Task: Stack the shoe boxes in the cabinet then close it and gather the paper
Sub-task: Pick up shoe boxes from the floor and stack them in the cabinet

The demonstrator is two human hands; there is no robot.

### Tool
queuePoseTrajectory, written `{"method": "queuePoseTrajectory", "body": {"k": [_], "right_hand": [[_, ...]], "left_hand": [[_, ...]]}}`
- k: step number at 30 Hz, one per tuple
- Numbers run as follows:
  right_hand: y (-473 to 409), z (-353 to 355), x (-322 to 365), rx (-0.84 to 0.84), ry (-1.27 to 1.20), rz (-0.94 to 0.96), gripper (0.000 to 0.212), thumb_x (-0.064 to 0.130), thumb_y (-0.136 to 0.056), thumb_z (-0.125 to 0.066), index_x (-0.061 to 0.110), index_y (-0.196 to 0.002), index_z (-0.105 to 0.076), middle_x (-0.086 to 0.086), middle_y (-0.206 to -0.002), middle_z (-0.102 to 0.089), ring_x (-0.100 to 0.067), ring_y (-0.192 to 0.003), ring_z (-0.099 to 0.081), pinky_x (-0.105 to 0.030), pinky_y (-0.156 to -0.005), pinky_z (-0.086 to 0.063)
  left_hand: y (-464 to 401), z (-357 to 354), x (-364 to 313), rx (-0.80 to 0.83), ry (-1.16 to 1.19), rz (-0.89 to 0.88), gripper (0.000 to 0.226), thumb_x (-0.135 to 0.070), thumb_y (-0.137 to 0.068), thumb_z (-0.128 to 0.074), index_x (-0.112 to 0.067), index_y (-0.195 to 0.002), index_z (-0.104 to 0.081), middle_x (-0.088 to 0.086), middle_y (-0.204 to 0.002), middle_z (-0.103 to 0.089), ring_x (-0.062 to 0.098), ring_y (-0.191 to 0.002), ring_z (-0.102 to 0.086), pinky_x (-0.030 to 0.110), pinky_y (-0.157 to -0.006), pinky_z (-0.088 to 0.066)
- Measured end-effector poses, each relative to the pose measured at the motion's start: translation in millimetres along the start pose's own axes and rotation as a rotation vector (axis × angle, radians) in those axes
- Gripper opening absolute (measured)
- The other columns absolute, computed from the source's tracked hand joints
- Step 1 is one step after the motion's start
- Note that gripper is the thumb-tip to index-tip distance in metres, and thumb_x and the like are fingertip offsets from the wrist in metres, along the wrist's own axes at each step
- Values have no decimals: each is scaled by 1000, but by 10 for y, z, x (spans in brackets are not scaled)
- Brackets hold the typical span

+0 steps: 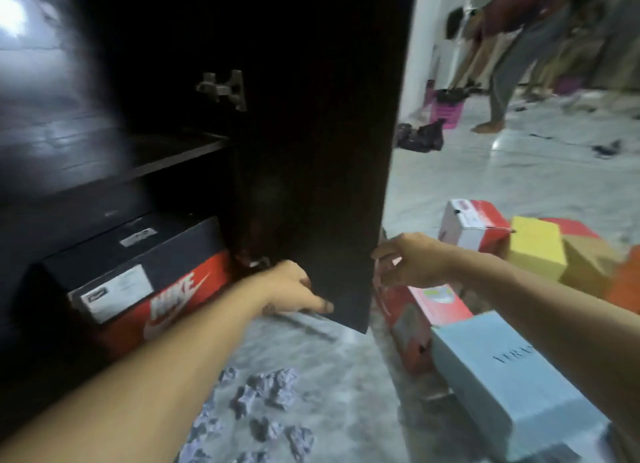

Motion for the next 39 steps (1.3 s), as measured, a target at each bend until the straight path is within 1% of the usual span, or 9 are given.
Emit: {"method": "queuePoseTrajectory", "body": {"k": [4, 8, 12, 18, 21, 25, 30, 35, 39], "right_hand": [[951, 115, -1021, -10, -75, -197, 28, 33, -86, -70, 23, -112, -66, -1, -110, -68, -20, -102, -63, -24, -84, -49], [2150, 72, -2020, -66, -151, -463, 51, 40, -85, -70, 17, -129, -60, -1, -123, -67, -20, -110, -63, -32, -97, -47], [3328, -233, -2740, -40, -180, -691, 45, 41, -84, -70, 17, -123, -65, -2, -115, -69, -22, -106, -63, -32, -89, -49], [4697, -833, -3235, -45, -284, -948, 47, 37, -83, -73, 13, -122, -65, -5, -117, -68, -18, -99, -62, -21, -76, -44], [5144, -1129, -3417, -46, -309, -1049, 42, 32, -84, -72, 4, -116, -67, -11, -115, -69, -24, -98, -64, -29, -80, -52], [5595, -1528, -3614, -40, -327, -1226, 72, 51, -74, -76, 9, -129, -58, -9, -132, -58, -26, -115, -58, -41, -97, -49], [5810, -1968, -3733, -37, -414, -1408, 119, 71, -53, -76, 22, -149, -24, -15, -153, -27, -37, -136, -36, -47, -110, -38], [5864, -2132, -3738, 41, -377, -1546, 125, 63, -61, -76, 28, -154, -2, -22, -159, -3, -46, -140, -27, -51, -110, -34], [5848, -2242, -3764, 46, -544, -1692, 129, 84, -63, -57, 10, -155, -4, -27, -157, -19, -49, -137, -34, -54, -109, -37]], "left_hand": [[54, -632, -1142, 93, -100, -187, 37, -49, -68, -81, -17, -77, -63, 0, -80, -59, 14, -71, -54, 24, -69, -42], [378, -1609, -2256, 262, -111, -365, 45, -44, -73, -79, -11, -102, -65, 5, -104, -64, 18, -91, -58, 27, -81, -44], [974, -2732, -2982, 503, -3, -457, 57, -44, -73, -79, -10, -116, -64, 3, -112, -64, 22, -100, -62, 31, -78, -49], [1854, -4045, -3304, 792, 21, -485, 39, -40, -74, -80, -14, -93, -58, 0, -77, -54, 14, -65, -49, 23, -56, -38], [2092, -4449, -3257, 864, 40, -426, 45, -40, -74, -80, -13, -103, -61, 5, -103, -58, 21, -89, -56, 32, -75, -45], [2223, -4840, -3109, 871, 88, -300, 37, -39, -77, -77, -17, -79, -48, 4, -104, -51, 23, -92, -52, 32, -76, -40], [2382, -5176, -2890, 873, 281, 10, 45, -27, -85, -71, -4, -118, -51, 10, -115, -51, 29, -105, -52, 36, -81, -42], [2489, -5431, -2665, 936, 315, 194, 60, -27, -86, -69, -5, -134, -42, 15, -146, -40, 39, -132, -41, 56, -103, -41], [2407, -5484, -2540, 874, 392, 304, 57, -31, -84, -70, -8, -130, -47, 10, -119, -56, 39, -108, -58, 50, -79, -52]]}}
Point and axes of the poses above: each hand's wrist, its own y-axis away from the middle knuckle, its own z-axis out of the back of the hand, x = y × z, the point moved 9 cm from there along -y, towards the middle knuckle
